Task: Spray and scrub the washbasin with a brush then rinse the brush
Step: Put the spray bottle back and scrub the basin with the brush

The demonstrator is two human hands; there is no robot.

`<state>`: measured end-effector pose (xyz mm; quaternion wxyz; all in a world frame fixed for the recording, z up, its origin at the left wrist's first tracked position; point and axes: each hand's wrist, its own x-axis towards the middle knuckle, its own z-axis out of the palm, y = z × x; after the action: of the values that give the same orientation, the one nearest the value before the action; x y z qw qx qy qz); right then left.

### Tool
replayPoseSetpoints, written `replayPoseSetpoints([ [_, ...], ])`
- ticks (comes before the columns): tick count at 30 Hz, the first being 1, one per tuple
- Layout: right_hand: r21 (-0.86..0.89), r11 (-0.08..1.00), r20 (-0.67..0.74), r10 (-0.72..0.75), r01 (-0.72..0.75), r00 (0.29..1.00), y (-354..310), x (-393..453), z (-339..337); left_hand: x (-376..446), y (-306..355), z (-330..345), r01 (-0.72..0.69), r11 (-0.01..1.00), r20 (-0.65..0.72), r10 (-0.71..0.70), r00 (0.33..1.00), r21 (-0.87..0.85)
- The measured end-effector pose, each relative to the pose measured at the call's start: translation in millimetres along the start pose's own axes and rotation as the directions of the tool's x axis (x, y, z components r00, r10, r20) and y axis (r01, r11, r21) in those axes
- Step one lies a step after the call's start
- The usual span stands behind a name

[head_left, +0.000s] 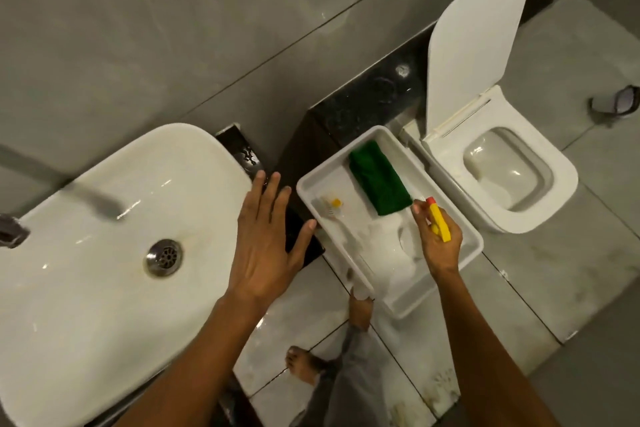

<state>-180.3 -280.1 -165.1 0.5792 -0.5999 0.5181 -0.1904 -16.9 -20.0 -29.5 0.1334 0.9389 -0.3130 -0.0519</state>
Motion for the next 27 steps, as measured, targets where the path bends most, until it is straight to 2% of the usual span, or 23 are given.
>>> replayPoseSetpoints([
  [9,0.007,0.997,-0.139,0.079,-0.079,0.987,38,-3,-13,-1,2,-2,0.015,0.999,-0.017,-0.016,1.0,-0.028],
  [11,0.019,0.993,-0.252,0.114,-0.113,0.961,45,-17,-12,-1,2,-2,0.015,0.999,-0.014,-0.015,1.0,-0.033],
  [14,-0.056,0.996,-0.47,0.03,-0.064,0.882,54,-54,12,0,2,-1,0.016,0.999,-0.015,-0.017,1.0,-0.028],
  [16,-0.021,0.999,-0.519,0.026,-0.044,0.854,53,-81,44,0,2,-1,0.013,1.0,-0.017,-0.013,1.0,-0.021],
  [17,-0.006,0.998,-0.461,0.056,-0.067,0.886,49,-92,62,0,1,-1,0.012,1.0,-0.017,-0.013,1.0,-0.018],
  [18,-0.02,0.993,-0.338,0.1,-0.113,0.936,45,-99,80,0,1,0,0.013,1.0,-0.016,-0.013,1.0,-0.017],
  [20,-0.223,0.965,-0.054,0.126,-0.135,0.991,39,-98,107,0,1,0,0.015,1.0,-0.019,-0.015,1.0,-0.017],
  [21,-0.367,0.926,0.038,0.108,-0.086,0.993,37,-89,117,0,1,0,0.019,1.0,-0.016,-0.019,1.0,-0.016],
  [23,-0.565,0.825,0.136,0.104,-0.009,0.985,30,-66,132,0,3,-1,0.026,1.0,-0.009,-0.026,1.0,-0.014],
  [27,-0.742,0.668,0.277,0.217,0.065,0.936,18,-39,140,0,3,-2,0.038,0.999,-0.001,-0.039,0.999,-0.033],
])
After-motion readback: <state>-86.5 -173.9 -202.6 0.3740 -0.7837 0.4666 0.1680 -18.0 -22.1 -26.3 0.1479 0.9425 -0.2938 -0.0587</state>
